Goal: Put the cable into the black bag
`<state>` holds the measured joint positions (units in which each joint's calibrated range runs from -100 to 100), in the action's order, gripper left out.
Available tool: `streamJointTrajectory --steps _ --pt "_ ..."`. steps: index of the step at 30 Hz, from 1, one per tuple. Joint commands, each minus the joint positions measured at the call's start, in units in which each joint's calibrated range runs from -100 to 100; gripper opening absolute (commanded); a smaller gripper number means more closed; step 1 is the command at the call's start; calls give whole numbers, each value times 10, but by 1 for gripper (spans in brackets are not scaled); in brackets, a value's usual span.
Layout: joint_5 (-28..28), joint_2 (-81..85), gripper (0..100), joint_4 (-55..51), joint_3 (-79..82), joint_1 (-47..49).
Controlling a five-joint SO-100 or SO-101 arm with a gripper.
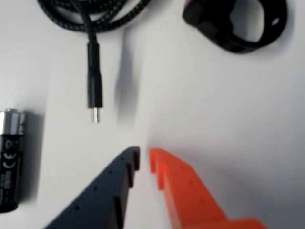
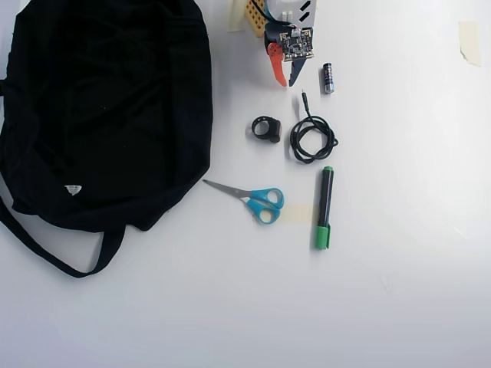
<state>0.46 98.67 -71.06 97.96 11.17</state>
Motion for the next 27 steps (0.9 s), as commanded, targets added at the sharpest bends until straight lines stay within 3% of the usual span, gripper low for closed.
streamJointTrajectory --steps 1,19,27 --pt "-2 7 2 -19 13 -4" --pt "-1 7 2 -18 13 2" --pt "3 2 2 36 9 -2"
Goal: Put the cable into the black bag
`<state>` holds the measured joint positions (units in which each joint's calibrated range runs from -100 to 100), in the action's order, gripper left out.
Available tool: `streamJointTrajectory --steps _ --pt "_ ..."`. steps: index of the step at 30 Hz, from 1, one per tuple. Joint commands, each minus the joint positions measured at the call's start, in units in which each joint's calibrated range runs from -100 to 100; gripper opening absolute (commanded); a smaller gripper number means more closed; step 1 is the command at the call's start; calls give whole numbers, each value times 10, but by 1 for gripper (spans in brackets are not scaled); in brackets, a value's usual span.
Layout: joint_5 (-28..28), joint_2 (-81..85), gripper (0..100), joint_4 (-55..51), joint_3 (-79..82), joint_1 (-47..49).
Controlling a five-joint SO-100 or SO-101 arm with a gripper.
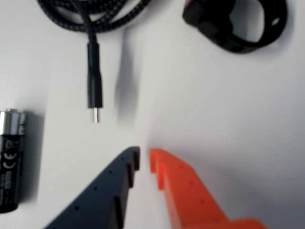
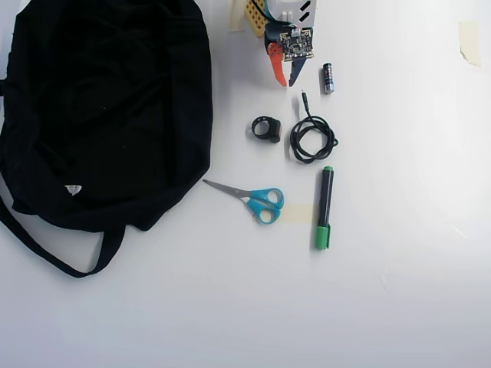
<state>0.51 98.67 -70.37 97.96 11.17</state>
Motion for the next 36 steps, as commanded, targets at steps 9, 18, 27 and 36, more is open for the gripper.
streamJointTrajectory --steps 9,18,27,36 --pt "3 -49 3 134 -31 -3" --pt "0 -158 3 355 -100 3" --pt "3 -318 3 537 -210 3" --pt "0 -528 3 547 -457 2"
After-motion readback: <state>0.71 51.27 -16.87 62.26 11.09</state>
